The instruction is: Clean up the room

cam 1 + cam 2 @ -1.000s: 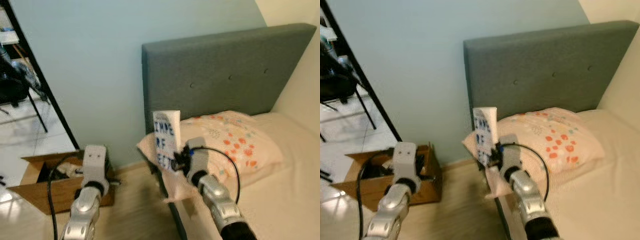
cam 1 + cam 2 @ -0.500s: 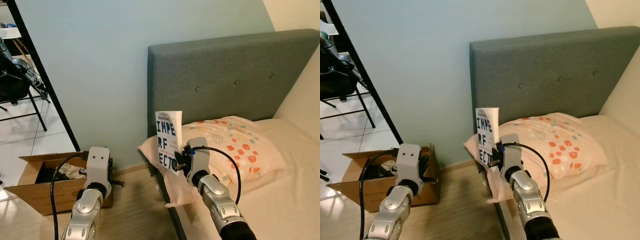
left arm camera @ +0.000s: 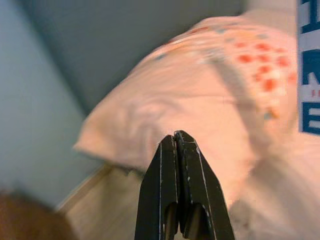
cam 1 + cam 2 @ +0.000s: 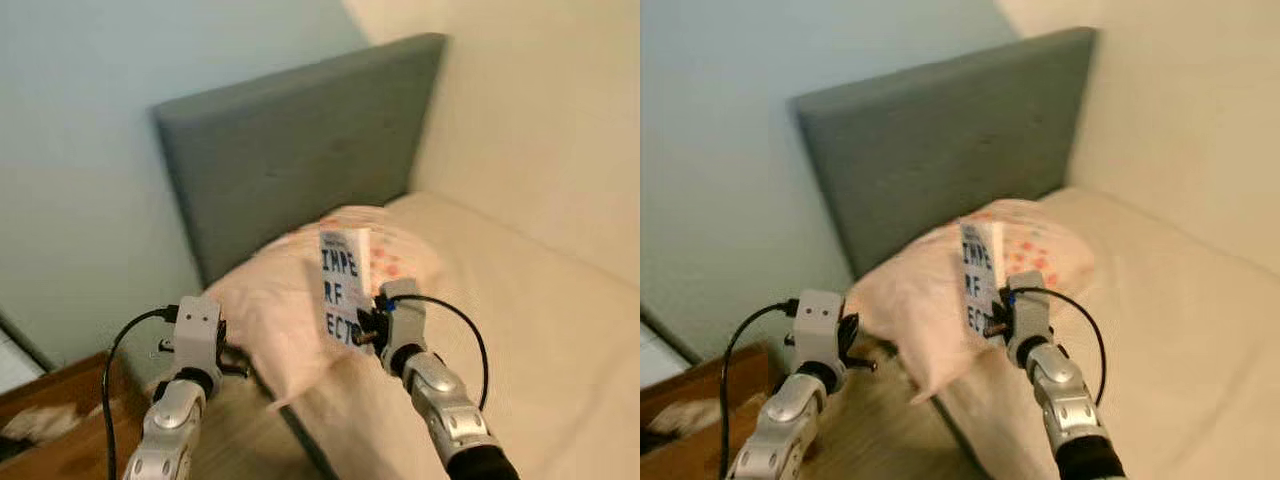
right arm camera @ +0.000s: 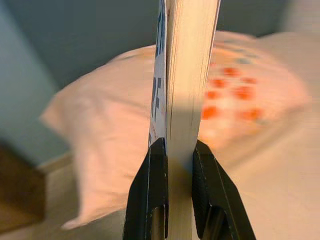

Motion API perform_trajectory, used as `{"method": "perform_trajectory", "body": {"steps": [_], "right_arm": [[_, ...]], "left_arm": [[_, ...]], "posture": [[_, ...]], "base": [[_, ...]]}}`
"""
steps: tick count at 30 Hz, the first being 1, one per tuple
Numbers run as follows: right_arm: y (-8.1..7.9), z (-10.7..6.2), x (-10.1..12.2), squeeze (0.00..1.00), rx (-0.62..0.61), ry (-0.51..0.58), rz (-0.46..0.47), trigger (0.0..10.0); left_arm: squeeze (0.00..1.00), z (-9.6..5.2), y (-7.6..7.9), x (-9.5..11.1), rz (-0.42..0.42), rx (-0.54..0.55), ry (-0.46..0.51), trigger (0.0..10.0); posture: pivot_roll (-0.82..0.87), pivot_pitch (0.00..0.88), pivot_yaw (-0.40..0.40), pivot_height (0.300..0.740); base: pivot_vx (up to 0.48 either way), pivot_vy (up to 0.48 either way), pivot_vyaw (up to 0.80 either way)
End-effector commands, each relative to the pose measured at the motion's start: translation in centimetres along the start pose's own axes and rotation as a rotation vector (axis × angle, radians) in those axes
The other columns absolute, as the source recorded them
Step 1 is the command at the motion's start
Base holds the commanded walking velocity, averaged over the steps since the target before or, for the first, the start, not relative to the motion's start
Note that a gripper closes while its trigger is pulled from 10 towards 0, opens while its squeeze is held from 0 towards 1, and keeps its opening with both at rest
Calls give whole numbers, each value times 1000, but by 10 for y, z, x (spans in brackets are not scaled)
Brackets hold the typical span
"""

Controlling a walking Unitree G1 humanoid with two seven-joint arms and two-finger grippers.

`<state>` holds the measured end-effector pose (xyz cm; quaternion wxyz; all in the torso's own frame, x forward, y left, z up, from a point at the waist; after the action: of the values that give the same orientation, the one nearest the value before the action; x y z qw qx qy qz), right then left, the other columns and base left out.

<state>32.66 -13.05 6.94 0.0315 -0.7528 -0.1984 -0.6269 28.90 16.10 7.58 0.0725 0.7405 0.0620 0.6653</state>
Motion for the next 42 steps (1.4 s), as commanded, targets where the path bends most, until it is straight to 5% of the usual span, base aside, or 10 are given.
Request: {"method": "perform_trajectory", "body": {"steps": [1, 25, 42], "right_arm": [[-4, 1, 7, 0, 10, 30, 11, 10000], [-5, 2, 6, 0, 29, 17, 40, 10000], [-4, 3, 9, 0, 37, 36, 23, 10000]], "left_arm": [[0, -1, -3, -4, 10, 5, -24, 10000], [0, -1, 2, -7, 34, -27, -48, 10000], [0, 0, 2, -5, 34, -14, -30, 10000]], "posture": [[-47, 83, -2, 740], [-43, 86, -6, 740], [-44, 83, -9, 740]], "base": [[0, 0, -800], [0, 0, -800], [0, 0, 0]]}}
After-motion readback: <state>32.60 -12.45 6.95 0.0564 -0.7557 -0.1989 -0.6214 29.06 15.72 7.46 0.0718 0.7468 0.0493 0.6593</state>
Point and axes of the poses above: a point about 5 cm out from each wrist's last joint towards the gripper, its own z axis pointing out of the wrist towards the gripper, its own x axis along the axis of the wrist's last joint, y = z × x, the point moved 1 cm from there along z, pointing out of the wrist towards the gripper, and after that the axes turned 14 degrees about -z, right-handed, at the moved point
